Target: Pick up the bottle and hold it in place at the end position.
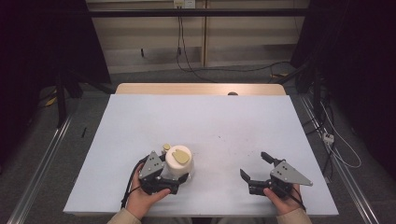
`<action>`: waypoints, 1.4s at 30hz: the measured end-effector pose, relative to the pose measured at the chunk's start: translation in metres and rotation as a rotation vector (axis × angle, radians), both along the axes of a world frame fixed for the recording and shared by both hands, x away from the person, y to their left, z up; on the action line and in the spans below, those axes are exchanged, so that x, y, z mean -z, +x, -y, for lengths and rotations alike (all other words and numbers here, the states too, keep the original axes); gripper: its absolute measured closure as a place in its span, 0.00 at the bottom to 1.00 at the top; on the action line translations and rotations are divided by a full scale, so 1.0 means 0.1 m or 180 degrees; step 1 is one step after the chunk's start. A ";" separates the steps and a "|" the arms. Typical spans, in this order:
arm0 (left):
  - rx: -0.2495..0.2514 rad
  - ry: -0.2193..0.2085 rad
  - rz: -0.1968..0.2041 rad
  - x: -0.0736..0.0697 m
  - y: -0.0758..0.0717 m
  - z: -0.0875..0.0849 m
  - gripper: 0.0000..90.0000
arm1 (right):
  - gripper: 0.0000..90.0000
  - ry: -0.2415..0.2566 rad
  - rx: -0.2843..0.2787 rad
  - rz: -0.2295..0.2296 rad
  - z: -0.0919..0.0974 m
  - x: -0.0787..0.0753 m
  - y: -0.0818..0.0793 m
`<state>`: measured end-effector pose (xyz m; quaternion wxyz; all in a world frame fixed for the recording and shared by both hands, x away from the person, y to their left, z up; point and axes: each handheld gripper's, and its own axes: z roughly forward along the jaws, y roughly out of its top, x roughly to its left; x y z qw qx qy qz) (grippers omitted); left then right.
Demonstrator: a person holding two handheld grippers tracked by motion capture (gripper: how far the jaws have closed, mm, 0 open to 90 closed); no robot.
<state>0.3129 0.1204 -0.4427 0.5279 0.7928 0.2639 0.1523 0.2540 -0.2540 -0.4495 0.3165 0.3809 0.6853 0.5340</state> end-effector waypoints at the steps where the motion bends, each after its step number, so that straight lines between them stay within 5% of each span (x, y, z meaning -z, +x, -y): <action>1: -0.0018 0.0005 0.0014 0.00 0.00 0.01 0.06 | 0.05 -0.0001 0.0001 -0.0001 0.00 0.00 0.00; 19: -0.0185 -0.0103 -0.0031 0.01 0.02 0.11 0.05 | 0.05 0.0014 -0.0007 -0.0005 0.01 0.00 0.00; 26: -0.0202 -0.0064 0.0054 0.00 0.01 0.14 0.06 | 0.05 0.0016 -0.0013 0.0000 0.00 0.00 0.00; 42: -0.0263 -0.0208 0.0127 0.02 0.01 0.15 0.06 | 0.05 0.0027 -0.0039 0.0022 0.00 -0.01 0.00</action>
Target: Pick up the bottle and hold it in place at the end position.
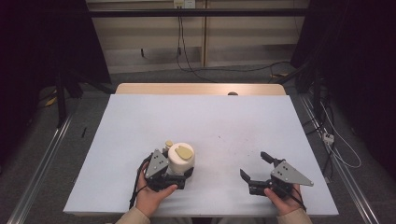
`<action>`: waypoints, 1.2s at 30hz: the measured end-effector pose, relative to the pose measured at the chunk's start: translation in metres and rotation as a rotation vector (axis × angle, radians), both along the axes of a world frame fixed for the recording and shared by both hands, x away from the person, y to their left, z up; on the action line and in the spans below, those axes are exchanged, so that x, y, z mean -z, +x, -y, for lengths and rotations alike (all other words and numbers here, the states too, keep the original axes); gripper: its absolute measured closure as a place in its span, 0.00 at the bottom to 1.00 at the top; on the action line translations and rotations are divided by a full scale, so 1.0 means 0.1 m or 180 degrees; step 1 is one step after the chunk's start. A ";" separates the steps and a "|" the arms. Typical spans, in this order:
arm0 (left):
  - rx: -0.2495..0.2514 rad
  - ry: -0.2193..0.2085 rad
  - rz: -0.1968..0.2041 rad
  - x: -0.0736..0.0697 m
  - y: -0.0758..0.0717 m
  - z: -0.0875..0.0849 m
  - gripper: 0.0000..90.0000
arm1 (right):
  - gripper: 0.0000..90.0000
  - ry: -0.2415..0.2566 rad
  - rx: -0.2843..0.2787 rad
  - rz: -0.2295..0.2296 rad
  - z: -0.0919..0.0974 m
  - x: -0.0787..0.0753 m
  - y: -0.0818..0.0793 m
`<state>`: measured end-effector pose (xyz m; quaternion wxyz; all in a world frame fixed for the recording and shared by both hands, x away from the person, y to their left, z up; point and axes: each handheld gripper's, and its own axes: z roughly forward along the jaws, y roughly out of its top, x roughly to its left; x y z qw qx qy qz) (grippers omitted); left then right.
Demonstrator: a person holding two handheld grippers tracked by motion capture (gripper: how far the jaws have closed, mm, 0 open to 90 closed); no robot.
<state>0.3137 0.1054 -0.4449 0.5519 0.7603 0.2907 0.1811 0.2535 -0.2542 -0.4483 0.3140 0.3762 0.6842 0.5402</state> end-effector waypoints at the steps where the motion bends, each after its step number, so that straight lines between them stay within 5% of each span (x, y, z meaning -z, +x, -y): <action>1: 0.0002 -0.0007 0.0010 0.01 0.00 0.00 0.06 | 0.05 0.0000 0.0001 -0.0001 0.00 0.00 0.00; 19: -0.0098 0.0002 -0.0091 0.04 0.01 0.06 0.06 | 0.05 -0.0001 0.0002 -0.0024 0.01 0.01 0.00; 36: -0.0085 -0.0130 -0.0001 -0.05 0.12 0.06 0.06 | 0.05 0.0010 -0.0004 -0.0002 0.01 0.01 0.00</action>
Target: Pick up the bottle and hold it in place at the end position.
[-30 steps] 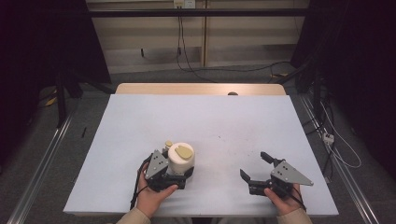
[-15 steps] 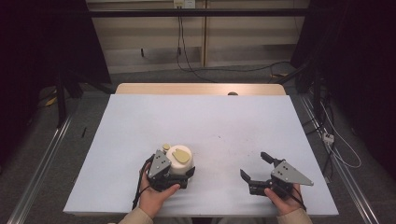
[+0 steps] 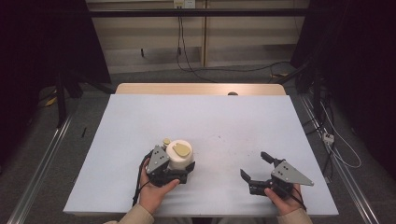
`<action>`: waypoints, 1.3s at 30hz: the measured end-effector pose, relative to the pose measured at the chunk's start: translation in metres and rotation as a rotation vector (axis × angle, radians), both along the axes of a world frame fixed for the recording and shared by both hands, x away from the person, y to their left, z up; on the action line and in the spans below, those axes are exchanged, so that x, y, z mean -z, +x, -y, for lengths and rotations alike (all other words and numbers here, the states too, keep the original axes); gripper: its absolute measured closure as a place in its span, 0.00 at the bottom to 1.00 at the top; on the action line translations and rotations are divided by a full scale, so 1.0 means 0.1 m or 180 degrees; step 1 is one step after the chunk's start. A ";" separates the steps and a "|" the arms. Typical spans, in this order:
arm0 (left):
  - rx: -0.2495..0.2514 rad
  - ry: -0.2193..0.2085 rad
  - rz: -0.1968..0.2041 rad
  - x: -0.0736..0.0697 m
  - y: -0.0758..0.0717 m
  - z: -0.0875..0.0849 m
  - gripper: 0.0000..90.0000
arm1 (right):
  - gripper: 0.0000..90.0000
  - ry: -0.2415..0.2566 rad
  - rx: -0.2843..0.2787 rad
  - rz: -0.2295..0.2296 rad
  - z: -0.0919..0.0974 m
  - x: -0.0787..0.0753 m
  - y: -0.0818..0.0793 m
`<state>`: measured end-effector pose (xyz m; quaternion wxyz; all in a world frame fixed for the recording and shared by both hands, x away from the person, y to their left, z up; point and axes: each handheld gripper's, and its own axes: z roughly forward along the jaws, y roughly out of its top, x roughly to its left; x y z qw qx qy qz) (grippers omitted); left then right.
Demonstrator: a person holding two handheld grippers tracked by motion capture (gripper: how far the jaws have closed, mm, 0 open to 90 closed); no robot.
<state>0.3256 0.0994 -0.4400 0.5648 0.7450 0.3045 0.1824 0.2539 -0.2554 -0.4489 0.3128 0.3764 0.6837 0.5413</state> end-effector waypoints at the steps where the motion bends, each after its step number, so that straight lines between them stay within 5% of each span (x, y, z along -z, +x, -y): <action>1: -0.0005 -0.0017 0.0007 -0.01 0.01 0.01 0.06 | 0.05 0.0002 0.0000 -0.0001 0.00 0.00 0.00; 15: -0.0045 -0.0061 -0.0103 -0.06 0.18 0.04 0.06 | 0.05 0.0001 0.0000 -0.0003 0.00 0.00 0.00; 39: -0.0067 -0.0040 -0.0059 -0.12 0.40 0.13 0.06 | 0.05 -0.0001 0.0000 -0.0001 0.01 0.00 0.00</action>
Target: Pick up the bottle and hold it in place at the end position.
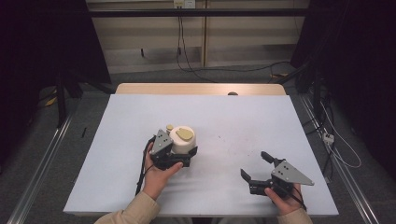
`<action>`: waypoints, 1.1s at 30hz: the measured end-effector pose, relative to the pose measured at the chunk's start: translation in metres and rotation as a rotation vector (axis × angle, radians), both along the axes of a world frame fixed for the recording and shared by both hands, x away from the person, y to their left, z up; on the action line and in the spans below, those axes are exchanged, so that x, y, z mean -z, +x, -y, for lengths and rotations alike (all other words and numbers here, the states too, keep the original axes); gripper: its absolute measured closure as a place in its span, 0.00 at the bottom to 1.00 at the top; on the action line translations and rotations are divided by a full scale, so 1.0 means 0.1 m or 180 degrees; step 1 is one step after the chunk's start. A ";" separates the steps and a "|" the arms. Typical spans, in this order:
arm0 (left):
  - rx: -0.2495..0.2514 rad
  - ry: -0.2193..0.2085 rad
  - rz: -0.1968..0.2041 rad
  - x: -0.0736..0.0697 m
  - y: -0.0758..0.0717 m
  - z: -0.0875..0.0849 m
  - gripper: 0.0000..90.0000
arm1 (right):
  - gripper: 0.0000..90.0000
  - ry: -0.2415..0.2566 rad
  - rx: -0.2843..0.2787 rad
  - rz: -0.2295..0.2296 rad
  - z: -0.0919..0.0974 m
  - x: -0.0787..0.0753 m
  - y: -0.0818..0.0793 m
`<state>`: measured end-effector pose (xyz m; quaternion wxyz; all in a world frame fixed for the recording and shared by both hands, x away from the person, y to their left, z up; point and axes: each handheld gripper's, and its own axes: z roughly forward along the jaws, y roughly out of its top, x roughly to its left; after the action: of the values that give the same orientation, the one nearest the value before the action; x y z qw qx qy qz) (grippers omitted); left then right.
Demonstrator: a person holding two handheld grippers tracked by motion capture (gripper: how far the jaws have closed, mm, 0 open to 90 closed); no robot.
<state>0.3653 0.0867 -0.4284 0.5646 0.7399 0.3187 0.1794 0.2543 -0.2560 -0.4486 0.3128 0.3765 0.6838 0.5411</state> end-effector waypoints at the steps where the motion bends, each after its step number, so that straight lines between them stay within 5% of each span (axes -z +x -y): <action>1: -0.0013 -0.0018 -0.0011 0.00 0.01 0.01 0.06 | 0.05 -0.0001 0.0000 0.0001 0.00 0.00 0.00; 33: 0.0147 0.0082 -0.0004 -0.02 0.14 0.24 0.06 | 0.05 0.0037 0.0046 -0.0021 0.05 0.03 0.01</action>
<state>0.3794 0.0623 -0.4263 0.5588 0.7544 0.2995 0.1700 0.2554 -0.2615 -0.4515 0.3123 0.3851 0.6789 0.5416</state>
